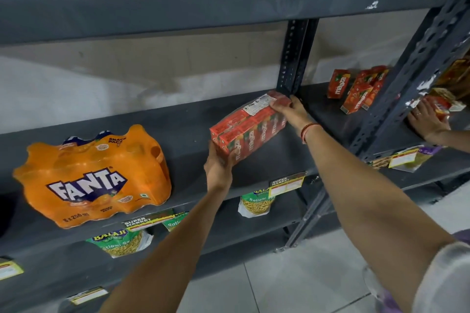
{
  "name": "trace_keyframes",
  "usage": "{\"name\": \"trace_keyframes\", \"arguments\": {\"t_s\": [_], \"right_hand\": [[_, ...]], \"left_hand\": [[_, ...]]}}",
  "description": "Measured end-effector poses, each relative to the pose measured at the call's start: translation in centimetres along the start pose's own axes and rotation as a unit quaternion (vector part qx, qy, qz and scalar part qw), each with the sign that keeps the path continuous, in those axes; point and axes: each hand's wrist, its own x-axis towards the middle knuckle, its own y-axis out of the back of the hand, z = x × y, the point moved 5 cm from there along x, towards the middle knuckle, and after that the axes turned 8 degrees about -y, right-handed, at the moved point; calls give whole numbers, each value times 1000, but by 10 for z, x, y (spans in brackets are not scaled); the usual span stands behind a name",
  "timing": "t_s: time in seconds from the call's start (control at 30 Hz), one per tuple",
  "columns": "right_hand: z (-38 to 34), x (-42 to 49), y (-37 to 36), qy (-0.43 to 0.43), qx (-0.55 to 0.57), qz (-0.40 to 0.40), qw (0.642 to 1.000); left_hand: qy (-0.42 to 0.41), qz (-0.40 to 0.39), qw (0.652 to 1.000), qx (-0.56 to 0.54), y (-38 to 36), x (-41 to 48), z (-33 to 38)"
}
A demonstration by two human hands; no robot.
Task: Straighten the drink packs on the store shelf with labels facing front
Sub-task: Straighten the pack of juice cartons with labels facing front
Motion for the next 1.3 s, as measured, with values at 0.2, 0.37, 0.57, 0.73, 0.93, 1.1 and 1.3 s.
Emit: {"name": "trace_keyframes", "arguments": {"t_s": [0.2,0.37,0.57,0.73,0.93,1.1,1.3], "right_hand": [[31,-29,-2,65,42,87,993],[40,-55,2,85,5,114,990],[55,-90,6,114,40,139,983],[67,-105,14,114,23,153,981],[74,-110,17,107,-1,169,980],[78,-111,5,89,49,168,981],[81,-108,1,86,101,154,979]], "left_hand": [[22,2,999,35,20,16,-13],[14,14,999,46,25,12,-9],[-15,4,997,77,32,-14,-13],[-51,10,995,82,33,-37,-7],[-31,11,995,97,28,-44,0],[-11,22,995,96,27,-44,0],[9,40,995,87,25,-51,1]]}}
